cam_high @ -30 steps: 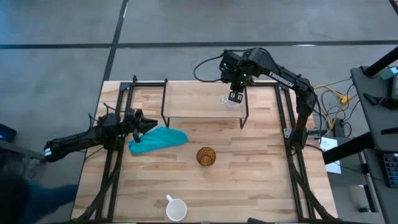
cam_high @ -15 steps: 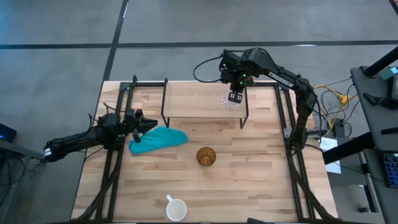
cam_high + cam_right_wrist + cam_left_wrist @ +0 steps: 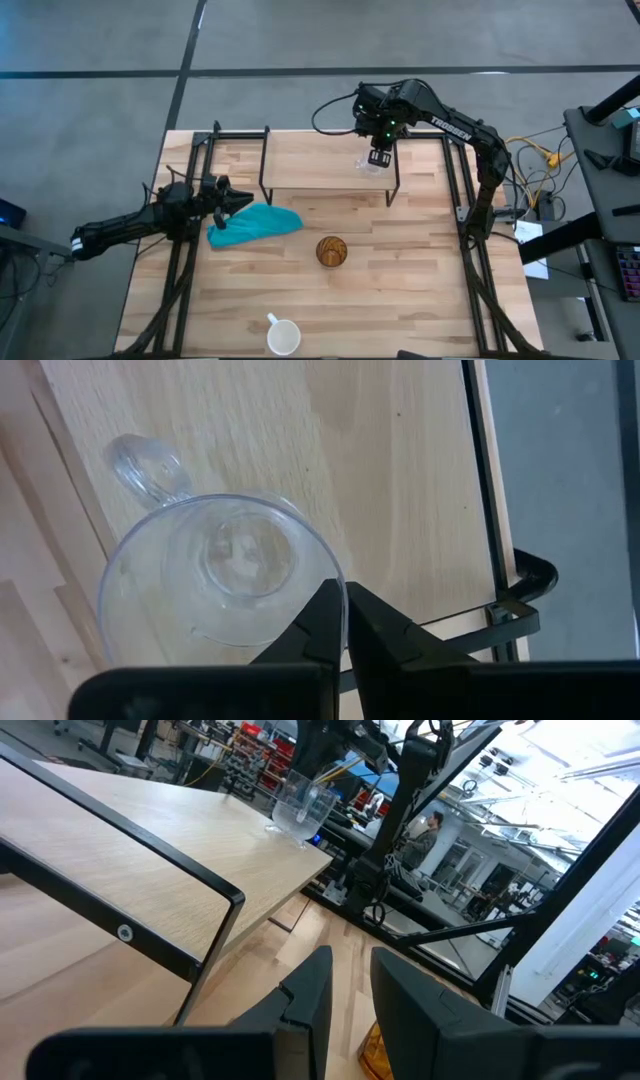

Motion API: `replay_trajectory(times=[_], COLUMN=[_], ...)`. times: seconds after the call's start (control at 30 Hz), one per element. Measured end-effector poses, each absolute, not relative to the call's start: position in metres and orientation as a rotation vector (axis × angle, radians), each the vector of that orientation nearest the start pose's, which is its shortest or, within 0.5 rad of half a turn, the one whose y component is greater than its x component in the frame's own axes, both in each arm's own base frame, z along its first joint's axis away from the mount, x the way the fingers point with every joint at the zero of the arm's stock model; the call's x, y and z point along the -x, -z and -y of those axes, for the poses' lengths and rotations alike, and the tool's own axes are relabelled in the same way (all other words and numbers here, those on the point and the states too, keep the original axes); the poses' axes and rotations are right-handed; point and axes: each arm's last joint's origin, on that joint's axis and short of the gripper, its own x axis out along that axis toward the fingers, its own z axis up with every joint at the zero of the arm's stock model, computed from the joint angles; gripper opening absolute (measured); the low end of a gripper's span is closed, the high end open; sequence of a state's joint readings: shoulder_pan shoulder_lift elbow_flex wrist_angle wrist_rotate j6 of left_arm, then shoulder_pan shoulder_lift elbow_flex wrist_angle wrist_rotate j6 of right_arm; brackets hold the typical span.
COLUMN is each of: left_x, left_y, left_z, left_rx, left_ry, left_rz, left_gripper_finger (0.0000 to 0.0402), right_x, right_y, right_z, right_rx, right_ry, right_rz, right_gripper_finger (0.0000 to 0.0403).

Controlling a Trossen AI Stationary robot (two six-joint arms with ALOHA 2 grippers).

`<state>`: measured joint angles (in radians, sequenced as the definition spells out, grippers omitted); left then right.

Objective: Stack small to large cups/mugs on shelf
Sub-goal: Put the transparent mug on the shelf, then put the white mug on the shelf

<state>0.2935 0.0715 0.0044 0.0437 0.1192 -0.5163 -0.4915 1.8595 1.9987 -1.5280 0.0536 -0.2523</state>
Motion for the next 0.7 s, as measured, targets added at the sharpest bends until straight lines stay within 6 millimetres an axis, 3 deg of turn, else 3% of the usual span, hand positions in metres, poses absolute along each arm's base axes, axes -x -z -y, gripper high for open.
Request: replay_trajectory(times=[0.47, 0.7], left_x=[-0.098, -0.098], left_y=[-0.163, -0.164], left_z=[-0.026, -0.026], left_rx=[0.52, 0.52], left_ry=[-0.176, -0.176], left_rz=[0.022, 0.022], left_gripper_finger=[0.0059, 0.0059], right_x=[-0.308, -0.303], right_y=[-0.355, -0.369], right_z=[0.167, 0.164], right_rx=[-0.077, -0.074], right_ry=[0.269, 0.272], right_rz=[-1.393, -1.383], right_gripper_finger=[0.006, 0.0061])
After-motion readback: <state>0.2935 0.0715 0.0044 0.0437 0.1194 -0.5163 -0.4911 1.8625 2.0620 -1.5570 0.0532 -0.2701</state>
